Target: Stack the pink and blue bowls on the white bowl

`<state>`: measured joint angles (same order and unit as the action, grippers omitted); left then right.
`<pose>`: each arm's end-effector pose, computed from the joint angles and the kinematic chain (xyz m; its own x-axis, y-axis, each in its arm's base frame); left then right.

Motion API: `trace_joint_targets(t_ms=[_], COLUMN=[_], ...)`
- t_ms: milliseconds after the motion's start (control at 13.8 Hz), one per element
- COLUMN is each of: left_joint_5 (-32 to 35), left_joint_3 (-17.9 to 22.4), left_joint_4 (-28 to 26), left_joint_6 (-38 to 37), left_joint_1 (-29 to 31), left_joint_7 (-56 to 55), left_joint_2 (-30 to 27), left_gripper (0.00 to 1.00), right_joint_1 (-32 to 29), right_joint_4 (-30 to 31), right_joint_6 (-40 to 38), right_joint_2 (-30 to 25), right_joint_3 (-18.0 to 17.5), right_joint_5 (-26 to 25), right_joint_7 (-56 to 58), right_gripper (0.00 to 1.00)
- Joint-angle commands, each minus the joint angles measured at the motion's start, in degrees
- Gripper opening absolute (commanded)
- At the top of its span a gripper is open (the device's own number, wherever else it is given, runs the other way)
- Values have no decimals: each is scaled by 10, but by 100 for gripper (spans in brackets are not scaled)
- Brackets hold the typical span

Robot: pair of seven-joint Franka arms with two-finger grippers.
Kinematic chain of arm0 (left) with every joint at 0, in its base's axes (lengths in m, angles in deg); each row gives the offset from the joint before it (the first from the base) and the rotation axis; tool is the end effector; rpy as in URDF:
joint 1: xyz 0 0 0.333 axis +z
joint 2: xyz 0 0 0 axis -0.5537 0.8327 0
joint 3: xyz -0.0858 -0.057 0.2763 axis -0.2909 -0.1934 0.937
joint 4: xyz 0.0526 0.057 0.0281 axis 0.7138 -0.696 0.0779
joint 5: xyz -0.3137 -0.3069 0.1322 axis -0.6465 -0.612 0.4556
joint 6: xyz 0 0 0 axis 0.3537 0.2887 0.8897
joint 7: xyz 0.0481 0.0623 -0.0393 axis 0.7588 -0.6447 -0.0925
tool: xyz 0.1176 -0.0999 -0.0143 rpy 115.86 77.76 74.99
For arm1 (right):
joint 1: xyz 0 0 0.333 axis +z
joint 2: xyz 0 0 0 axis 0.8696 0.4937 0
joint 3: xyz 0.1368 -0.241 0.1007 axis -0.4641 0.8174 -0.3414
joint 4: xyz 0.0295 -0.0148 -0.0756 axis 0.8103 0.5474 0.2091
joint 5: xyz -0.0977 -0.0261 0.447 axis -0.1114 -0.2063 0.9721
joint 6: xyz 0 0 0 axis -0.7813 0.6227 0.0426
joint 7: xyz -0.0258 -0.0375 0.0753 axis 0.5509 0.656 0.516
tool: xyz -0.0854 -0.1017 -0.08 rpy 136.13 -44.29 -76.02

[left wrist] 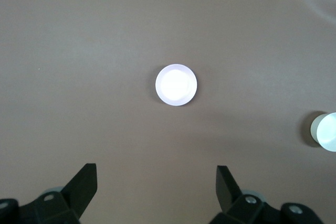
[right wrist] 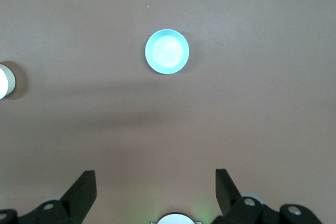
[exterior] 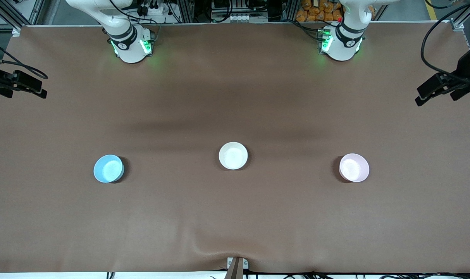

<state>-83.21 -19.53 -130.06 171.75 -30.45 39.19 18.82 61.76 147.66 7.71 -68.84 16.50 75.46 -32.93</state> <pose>0.6149 -0.0386 0.5986 0.9835 0.1670 0.0695 0.1663 -0.9860 0.0154 0.6039 -0.0183 0.5808 0.9944 -0.0410 -0.0972 -0.0442 -0.9985 -0.0314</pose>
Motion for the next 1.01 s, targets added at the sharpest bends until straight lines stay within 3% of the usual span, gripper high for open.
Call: trace_joint_targets(t_ms=[0, 940], left_joint_5=[-7, -7], left_joint_3=[7, 6], left_joint_4=[16, 12], left_joint_6=[-22, -27], left_joint_1=[-4, -1], left_joint_7=[10, 13], left_joint_2=[8, 20], left_gripper=[100, 100], right_joint_1=[-3, -3], right_joint_4=[0, 0], right_joint_6=[-5, -5], right_joint_2=[-3, -3], right_joint_3=[-2, -2], right_joint_5=[1, 1], right_joint_7=[-7, -7], right_gripper=[100, 100])
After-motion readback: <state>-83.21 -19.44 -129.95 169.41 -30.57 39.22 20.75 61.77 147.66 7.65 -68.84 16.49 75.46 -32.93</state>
